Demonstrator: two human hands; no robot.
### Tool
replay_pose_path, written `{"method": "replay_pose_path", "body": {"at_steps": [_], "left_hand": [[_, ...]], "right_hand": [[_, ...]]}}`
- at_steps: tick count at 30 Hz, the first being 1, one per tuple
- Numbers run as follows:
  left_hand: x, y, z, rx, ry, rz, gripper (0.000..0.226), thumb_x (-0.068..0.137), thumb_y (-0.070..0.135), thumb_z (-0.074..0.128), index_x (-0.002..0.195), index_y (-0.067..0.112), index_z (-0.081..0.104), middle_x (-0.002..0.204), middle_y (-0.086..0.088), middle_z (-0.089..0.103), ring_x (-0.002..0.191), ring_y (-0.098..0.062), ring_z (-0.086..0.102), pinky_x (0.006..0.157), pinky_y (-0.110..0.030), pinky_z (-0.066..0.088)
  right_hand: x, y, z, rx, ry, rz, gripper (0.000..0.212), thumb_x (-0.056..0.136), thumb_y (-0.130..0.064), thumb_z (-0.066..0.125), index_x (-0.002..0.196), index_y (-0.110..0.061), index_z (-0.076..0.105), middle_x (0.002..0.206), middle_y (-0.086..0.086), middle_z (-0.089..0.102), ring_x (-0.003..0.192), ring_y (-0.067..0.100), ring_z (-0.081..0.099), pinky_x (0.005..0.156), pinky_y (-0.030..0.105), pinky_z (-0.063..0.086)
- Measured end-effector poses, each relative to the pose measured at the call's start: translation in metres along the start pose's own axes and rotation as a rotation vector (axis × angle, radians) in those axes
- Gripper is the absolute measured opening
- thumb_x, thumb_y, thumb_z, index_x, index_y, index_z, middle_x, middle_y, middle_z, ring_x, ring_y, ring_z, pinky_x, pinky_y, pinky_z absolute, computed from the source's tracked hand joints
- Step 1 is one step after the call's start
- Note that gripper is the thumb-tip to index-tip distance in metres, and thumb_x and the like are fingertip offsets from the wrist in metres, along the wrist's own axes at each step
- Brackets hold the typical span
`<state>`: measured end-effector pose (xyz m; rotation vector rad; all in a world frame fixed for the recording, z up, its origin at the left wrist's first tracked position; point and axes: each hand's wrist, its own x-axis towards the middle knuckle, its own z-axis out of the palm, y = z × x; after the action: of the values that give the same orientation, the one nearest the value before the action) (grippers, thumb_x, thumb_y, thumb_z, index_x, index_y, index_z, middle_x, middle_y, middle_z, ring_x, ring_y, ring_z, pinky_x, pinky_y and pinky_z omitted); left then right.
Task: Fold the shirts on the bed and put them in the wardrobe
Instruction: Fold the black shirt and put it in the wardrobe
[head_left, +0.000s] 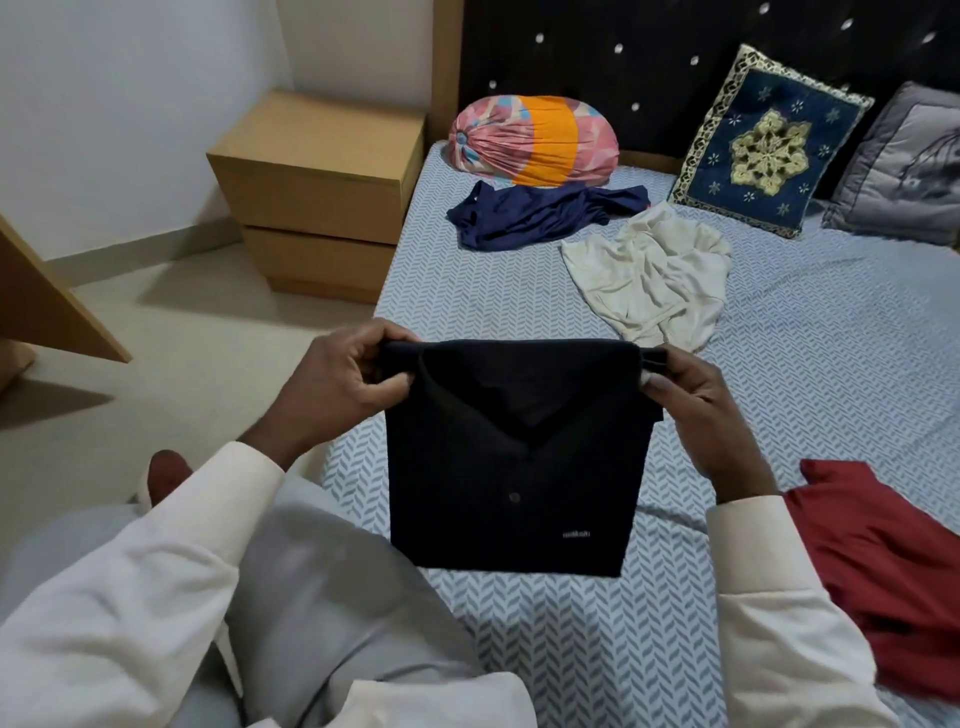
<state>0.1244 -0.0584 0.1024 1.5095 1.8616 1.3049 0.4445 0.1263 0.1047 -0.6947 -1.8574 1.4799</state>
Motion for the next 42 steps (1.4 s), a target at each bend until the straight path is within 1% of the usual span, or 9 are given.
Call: {"method": "replay_pose_path", "body": {"at_steps": [8, 15, 18, 23, 28, 30, 34, 37, 42], "left_hand": [[0.048, -0.078, 0.053, 0.320, -0.210, -0.116, 0.023, 0.079, 0.021, 0.067, 0.095, 0.036, 0.062, 0.085, 0.013, 0.069, 0.071, -0.001, 0.062, 0.070, -0.033, 0.054], [0.083, -0.106, 0.078, 0.322, 0.041, -0.501, 0.046, 0.091, 0.033, 0.062, 0.132, 0.016, 0.049, 0.114, -0.011, 0.066, 0.107, -0.032, 0.061, 0.088, -0.038, 0.047], [0.049, -0.127, 0.090, 0.409, -0.188, -0.744, 0.056, 0.086, 0.042, 0.067, 0.122, 0.001, 0.056, 0.120, -0.025, 0.064, 0.110, -0.039, 0.061, 0.086, -0.038, 0.048], [-0.011, -0.120, 0.102, 0.344, -0.448, -0.856, 0.047, 0.067, 0.054, 0.080, 0.075, 0.012, 0.060, 0.071, -0.008, 0.067, 0.059, -0.025, 0.066, 0.054, -0.026, 0.049], [-0.036, -0.114, 0.114, 0.482, -0.630, -0.829, 0.052, 0.072, 0.046, 0.079, 0.111, 0.015, 0.065, 0.107, -0.007, 0.069, 0.091, -0.024, 0.067, 0.081, -0.030, 0.055], [-0.038, -0.118, 0.110, 0.477, -0.651, -0.848, 0.042, 0.075, 0.043, 0.079, 0.102, 0.014, 0.067, 0.099, -0.006, 0.072, 0.085, -0.023, 0.068, 0.080, -0.030, 0.054], [-0.030, -0.127, 0.095, 0.402, -0.464, -0.879, 0.034, 0.072, 0.043, 0.078, 0.071, 0.013, 0.063, 0.070, -0.005, 0.071, 0.064, -0.022, 0.067, 0.067, -0.031, 0.055], [-0.005, -0.137, 0.088, 0.350, -0.213, -0.827, 0.020, 0.074, 0.032, 0.072, 0.070, 0.013, 0.066, 0.077, -0.005, 0.071, 0.081, -0.026, 0.067, 0.071, -0.028, 0.050], [0.050, -0.146, 0.092, 0.250, 0.020, -0.738, 0.009, 0.083, 0.023, 0.064, 0.085, 0.019, 0.072, 0.089, -0.004, 0.074, 0.093, -0.025, 0.067, 0.085, -0.034, 0.054]], "right_hand": [[0.040, 0.101, 0.002, -0.201, 0.052, 0.366, 0.015, 0.096, -0.014, 0.064, 0.107, -0.015, 0.075, 0.095, 0.005, 0.077, 0.088, 0.022, 0.073, 0.078, 0.044, 0.060], [0.065, 0.143, 0.020, -0.461, 0.483, 0.508, 0.045, 0.086, -0.039, 0.070, 0.122, -0.016, 0.056, 0.110, 0.010, 0.067, 0.102, 0.026, 0.063, 0.090, 0.036, 0.048], [0.034, 0.162, 0.024, -0.574, 0.320, 0.713, 0.062, 0.079, -0.050, 0.069, 0.126, -0.013, 0.051, 0.114, 0.013, 0.066, 0.107, 0.032, 0.063, 0.093, 0.042, 0.051], [-0.031, 0.172, 0.038, -0.624, 0.046, 0.950, 0.067, 0.058, -0.070, 0.074, 0.095, -0.020, 0.052, 0.095, 0.005, 0.067, 0.086, 0.026, 0.067, 0.067, 0.036, 0.056], [-0.056, 0.159, 0.044, -0.485, -0.135, 1.000, 0.025, 0.085, -0.025, 0.074, 0.105, -0.011, 0.067, 0.079, 0.002, 0.068, 0.059, 0.011, 0.060, 0.051, 0.022, 0.049], [-0.060, 0.154, 0.042, -0.472, -0.192, 1.018, 0.015, 0.089, -0.017, 0.071, 0.102, -0.011, 0.070, 0.068, -0.001, 0.064, 0.051, 0.007, 0.055, 0.046, 0.018, 0.046], [-0.035, 0.157, 0.027, -0.581, 0.014, 0.909, 0.034, 0.079, -0.040, 0.081, 0.075, -0.012, 0.062, 0.055, -0.004, 0.061, 0.050, 0.013, 0.056, 0.051, 0.024, 0.044], [0.003, 0.160, 0.024, -0.576, 0.286, 0.737, 0.027, 0.083, -0.037, 0.077, 0.091, -0.013, 0.066, 0.072, -0.007, 0.067, 0.078, 0.018, 0.065, 0.072, 0.030, 0.049], [0.060, 0.175, 0.029, -0.493, 0.369, 0.678, 0.027, 0.087, -0.029, 0.071, 0.110, -0.017, 0.067, 0.096, 0.002, 0.070, 0.090, 0.019, 0.064, 0.078, 0.029, 0.046]]}}
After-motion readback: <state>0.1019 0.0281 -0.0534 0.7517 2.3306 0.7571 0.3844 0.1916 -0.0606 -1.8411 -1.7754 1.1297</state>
